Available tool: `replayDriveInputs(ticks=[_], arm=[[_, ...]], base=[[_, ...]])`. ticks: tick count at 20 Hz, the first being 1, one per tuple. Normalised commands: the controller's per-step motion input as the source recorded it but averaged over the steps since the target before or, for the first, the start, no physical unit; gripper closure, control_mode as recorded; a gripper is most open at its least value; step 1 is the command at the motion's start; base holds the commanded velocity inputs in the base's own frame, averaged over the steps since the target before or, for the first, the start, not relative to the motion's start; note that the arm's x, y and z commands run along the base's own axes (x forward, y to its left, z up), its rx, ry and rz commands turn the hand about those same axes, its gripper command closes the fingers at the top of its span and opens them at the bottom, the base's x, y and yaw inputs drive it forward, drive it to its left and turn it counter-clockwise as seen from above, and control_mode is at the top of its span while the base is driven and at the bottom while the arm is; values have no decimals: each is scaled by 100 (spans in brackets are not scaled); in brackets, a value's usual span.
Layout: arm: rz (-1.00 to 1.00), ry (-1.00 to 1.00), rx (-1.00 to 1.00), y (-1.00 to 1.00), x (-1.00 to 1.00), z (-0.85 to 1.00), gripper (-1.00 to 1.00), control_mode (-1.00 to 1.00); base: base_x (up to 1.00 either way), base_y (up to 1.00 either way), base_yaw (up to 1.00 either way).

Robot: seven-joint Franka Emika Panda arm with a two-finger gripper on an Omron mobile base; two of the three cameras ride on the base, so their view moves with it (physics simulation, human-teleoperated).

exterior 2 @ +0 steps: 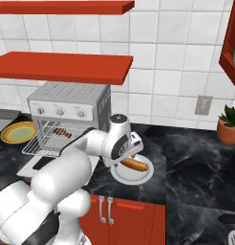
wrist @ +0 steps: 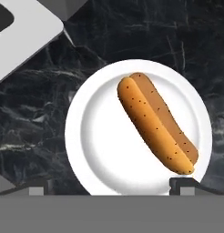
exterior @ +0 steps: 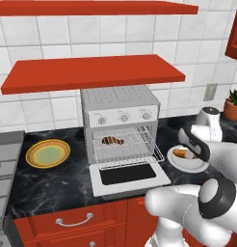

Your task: Open the toaster oven door. Place the hotdog bun on the top rack in the toaster oven and place the chicken drumstick on the bottom rack.

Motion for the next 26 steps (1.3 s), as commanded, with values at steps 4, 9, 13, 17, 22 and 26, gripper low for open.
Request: replayDriveInputs(ticks=[4,9,13,17,22,26], arm=[[5,4,-4,4,49,-26,-100,-100],[1,4,-3,2,42,-18,-100,-100],[0,3,-1,0,10,-26,-100,-100],[0,0,-1,-2,0,-29,-100,-100],[0,0,-1,-3,0,-16,-100,-100],[0,0,-1,-6,6,-13,-100,-100]], base=[[0,0,0],[0,0,0],[0,0,0],[0,0,0],[0,0,0],[0,0,0]])
